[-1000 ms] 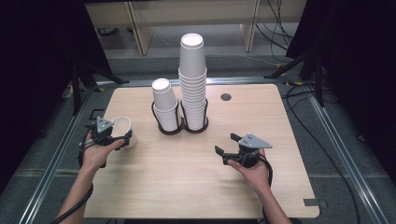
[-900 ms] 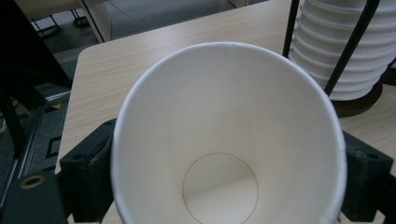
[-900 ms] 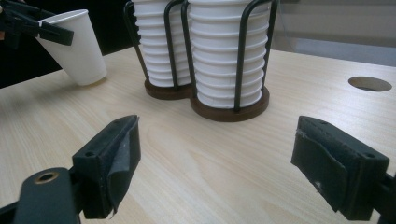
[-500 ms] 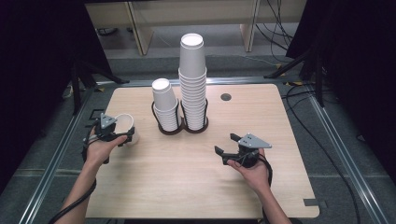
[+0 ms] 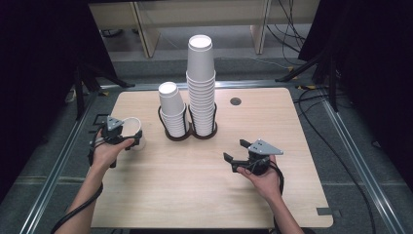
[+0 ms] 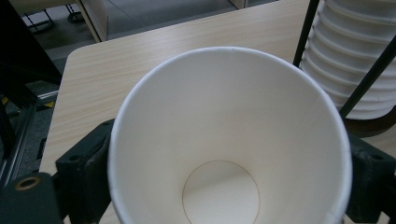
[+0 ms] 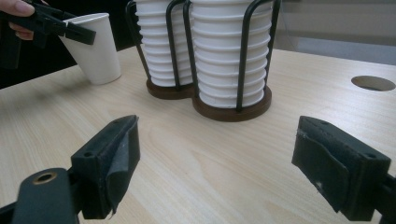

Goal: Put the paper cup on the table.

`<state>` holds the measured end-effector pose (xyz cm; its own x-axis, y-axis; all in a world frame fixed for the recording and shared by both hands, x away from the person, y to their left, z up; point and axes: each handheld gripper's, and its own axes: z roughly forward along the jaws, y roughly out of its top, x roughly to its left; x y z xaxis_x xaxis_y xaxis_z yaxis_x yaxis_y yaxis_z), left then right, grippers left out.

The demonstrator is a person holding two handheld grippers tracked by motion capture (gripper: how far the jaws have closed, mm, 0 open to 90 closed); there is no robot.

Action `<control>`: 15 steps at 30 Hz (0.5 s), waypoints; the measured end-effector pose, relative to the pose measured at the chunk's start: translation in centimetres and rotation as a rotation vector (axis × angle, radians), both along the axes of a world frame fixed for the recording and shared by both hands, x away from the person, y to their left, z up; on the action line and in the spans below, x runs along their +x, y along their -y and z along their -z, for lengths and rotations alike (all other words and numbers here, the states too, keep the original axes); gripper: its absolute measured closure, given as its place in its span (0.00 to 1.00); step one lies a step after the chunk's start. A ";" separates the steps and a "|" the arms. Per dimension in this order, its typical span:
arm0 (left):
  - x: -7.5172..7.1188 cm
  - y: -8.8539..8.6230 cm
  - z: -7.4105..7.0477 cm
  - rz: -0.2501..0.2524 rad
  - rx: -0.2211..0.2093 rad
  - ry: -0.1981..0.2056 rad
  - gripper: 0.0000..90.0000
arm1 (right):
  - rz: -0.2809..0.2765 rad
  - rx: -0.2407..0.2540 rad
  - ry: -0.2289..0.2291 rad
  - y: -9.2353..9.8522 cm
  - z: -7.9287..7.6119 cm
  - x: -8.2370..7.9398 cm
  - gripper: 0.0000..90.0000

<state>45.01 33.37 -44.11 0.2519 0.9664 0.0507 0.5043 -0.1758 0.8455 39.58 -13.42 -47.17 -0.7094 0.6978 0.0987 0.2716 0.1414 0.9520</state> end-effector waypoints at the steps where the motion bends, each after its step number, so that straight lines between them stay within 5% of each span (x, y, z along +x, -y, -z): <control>1: 0.1 -0.1 0.0 0.006 0.002 0.000 0.11 | -0.003 0.002 -0.004 0.0 0.0 0.0 0.17; 8: 0.5 -0.1 0.1 0.008 -0.004 0.003 0.11 | 0.014 0.026 -0.043 -0.2 0.0 -0.3 0.17; 15: 0.8 -0.1 0.2 0.015 -0.005 0.004 0.09 | 0.007 0.009 -0.010 -0.1 0.0 -0.1 0.17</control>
<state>45.80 33.42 -44.32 0.2660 0.9628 0.0469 0.4986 -0.1790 0.8482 39.49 -13.28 -47.19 -0.7035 0.7019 0.1118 0.2820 0.1313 0.9504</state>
